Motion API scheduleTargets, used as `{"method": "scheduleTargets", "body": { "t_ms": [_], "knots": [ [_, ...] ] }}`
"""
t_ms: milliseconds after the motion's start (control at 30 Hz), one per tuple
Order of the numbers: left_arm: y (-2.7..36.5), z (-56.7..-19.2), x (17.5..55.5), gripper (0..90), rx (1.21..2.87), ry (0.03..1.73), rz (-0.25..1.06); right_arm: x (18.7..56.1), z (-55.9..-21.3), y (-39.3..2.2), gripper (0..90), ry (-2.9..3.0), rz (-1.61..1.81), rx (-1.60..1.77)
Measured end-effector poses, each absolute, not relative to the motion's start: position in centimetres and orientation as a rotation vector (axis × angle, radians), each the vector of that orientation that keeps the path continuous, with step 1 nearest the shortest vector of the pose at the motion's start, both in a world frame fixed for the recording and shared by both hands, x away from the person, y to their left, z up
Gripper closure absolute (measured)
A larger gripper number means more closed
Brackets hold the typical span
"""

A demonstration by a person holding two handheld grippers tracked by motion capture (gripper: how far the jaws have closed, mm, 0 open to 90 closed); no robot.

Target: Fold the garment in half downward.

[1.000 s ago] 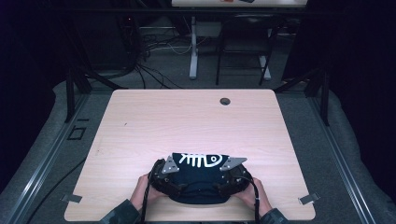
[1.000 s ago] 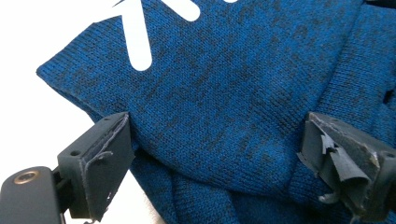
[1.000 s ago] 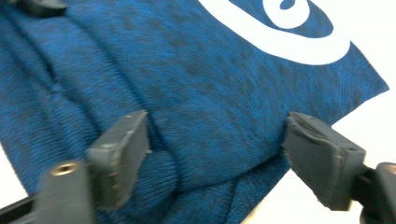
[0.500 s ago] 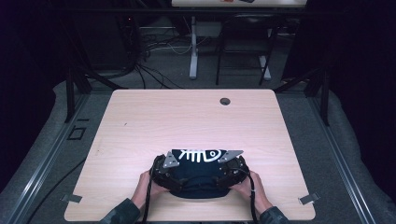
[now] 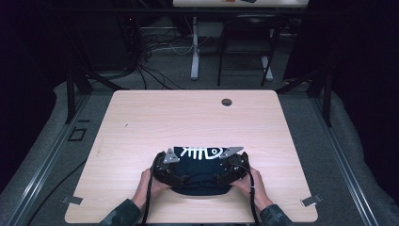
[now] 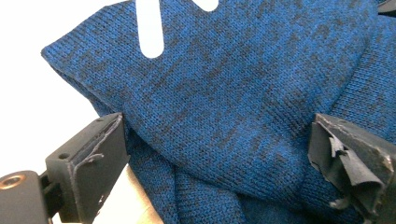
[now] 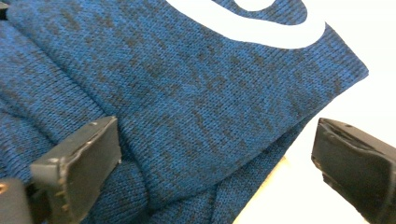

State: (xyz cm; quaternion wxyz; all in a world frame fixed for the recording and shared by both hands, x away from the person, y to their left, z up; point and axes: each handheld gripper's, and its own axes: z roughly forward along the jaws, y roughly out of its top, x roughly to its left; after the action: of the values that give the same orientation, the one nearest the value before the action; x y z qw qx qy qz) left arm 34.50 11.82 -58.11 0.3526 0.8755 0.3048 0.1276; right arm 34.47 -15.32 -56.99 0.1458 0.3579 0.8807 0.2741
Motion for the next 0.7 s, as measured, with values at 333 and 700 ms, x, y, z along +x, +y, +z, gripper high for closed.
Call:
{"method": "scheduleTargets", "body": {
  "t_ms": [333,700],
  "knots": [
    [12.9,-56.1,33.9,0.1,2.162,0.782,0.366,33.7,-55.2,-16.2,0.1,2.435,0.920,1.000],
    [17.9,-54.9,33.8,0.1,2.065,0.915,0.479,31.9,-53.2,-20.7,0.9,2.331,1.000,1.097]
  ]
}}
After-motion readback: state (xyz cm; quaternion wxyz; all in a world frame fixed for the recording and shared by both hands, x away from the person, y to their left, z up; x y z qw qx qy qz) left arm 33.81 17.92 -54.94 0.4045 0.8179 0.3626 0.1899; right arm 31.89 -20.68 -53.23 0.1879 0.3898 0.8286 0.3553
